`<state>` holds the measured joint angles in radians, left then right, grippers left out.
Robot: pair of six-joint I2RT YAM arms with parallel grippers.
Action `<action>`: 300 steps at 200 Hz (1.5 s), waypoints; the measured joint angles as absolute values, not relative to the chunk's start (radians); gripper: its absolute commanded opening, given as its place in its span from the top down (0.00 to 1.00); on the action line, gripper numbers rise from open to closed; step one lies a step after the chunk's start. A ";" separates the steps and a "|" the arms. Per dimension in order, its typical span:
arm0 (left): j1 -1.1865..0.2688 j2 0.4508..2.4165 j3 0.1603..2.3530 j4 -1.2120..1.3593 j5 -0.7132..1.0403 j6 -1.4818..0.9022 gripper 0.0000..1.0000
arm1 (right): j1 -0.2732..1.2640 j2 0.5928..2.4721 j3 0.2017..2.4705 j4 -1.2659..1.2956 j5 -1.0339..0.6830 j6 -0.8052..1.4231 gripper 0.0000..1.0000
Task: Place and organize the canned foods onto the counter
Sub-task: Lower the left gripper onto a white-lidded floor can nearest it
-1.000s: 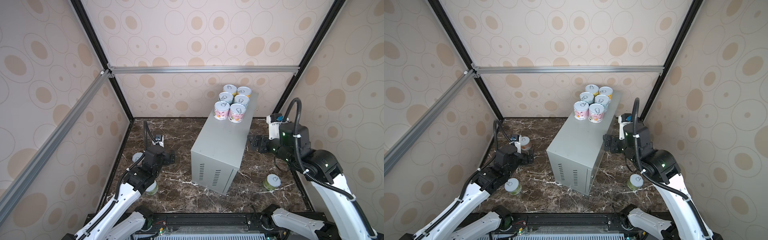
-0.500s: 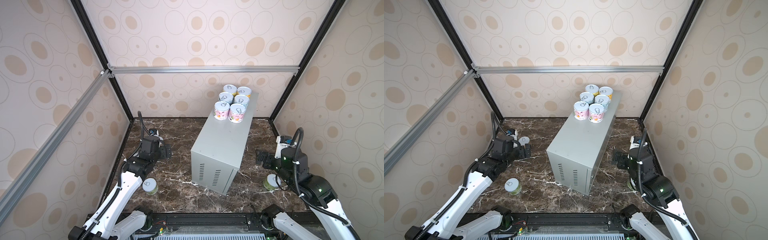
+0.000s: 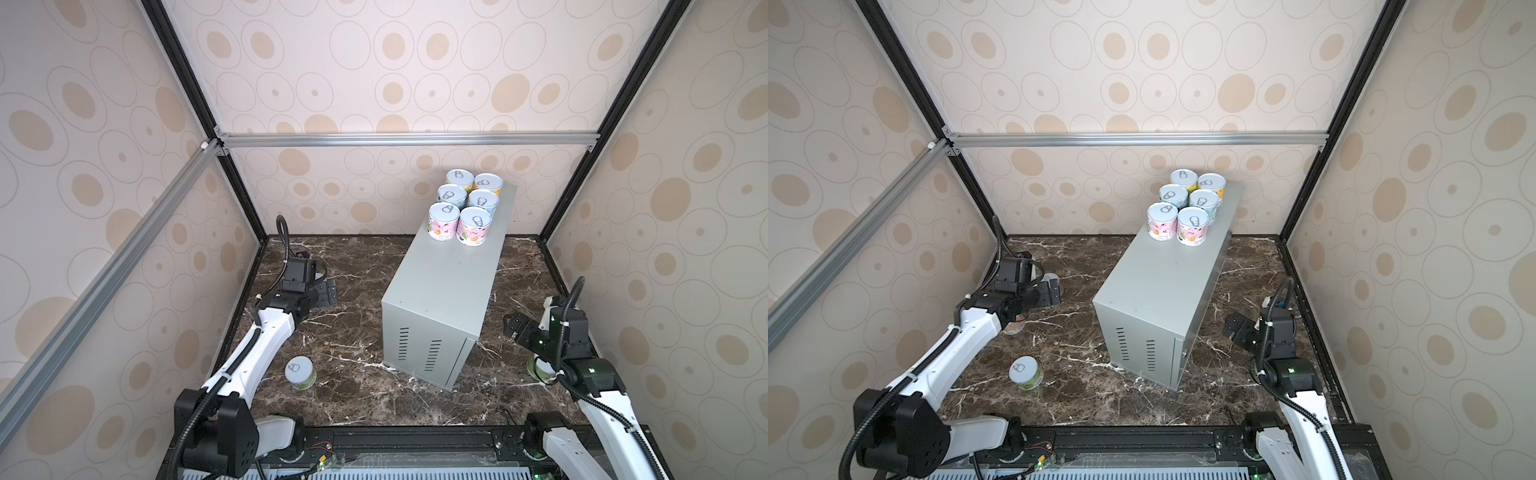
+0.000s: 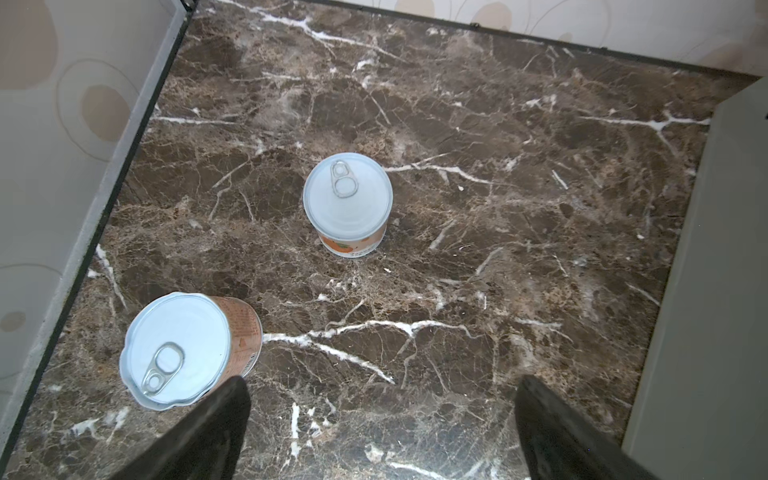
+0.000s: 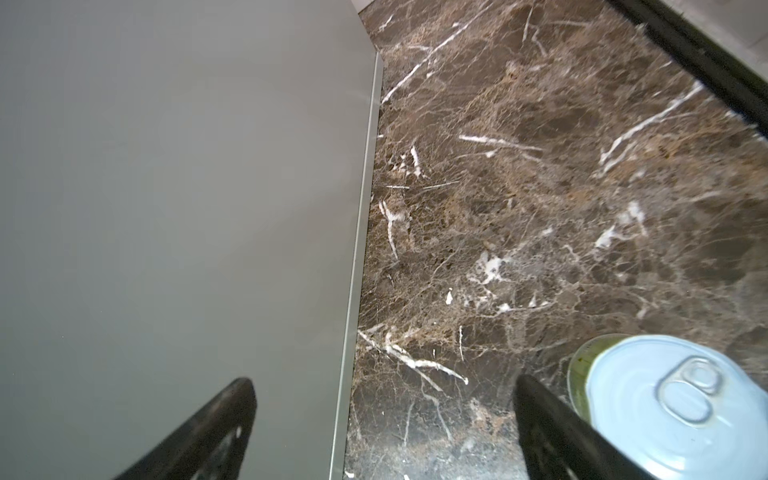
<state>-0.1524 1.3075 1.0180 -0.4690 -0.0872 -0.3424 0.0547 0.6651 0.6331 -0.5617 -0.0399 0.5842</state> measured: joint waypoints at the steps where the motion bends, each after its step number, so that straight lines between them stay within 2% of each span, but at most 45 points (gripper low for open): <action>1: -0.152 1.310 1.018 -0.467 -0.087 -0.342 0.01 | 0.054 0.665 0.632 -0.560 -0.041 0.585 0.01; 175: -0.083 1.874 1.198 -0.193 -0.168 -0.325 0.01 | 0.054 0.695 0.564 -0.352 -0.109 0.585 0.01; 223: -0.063 1.928 1.205 -0.139 -0.184 -0.325 0.02 | 0.054 0.710 0.555 -0.339 -0.116 0.585 0.01; 300: -0.050 1.989 1.240 -0.086 -0.180 -0.326 0.08 | 0.054 0.725 0.551 -0.319 -0.128 0.583 0.01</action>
<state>-0.0502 1.9892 1.2404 -0.0864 -0.1802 -0.3256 0.0536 0.7246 0.5510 -0.3187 -0.1276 0.5827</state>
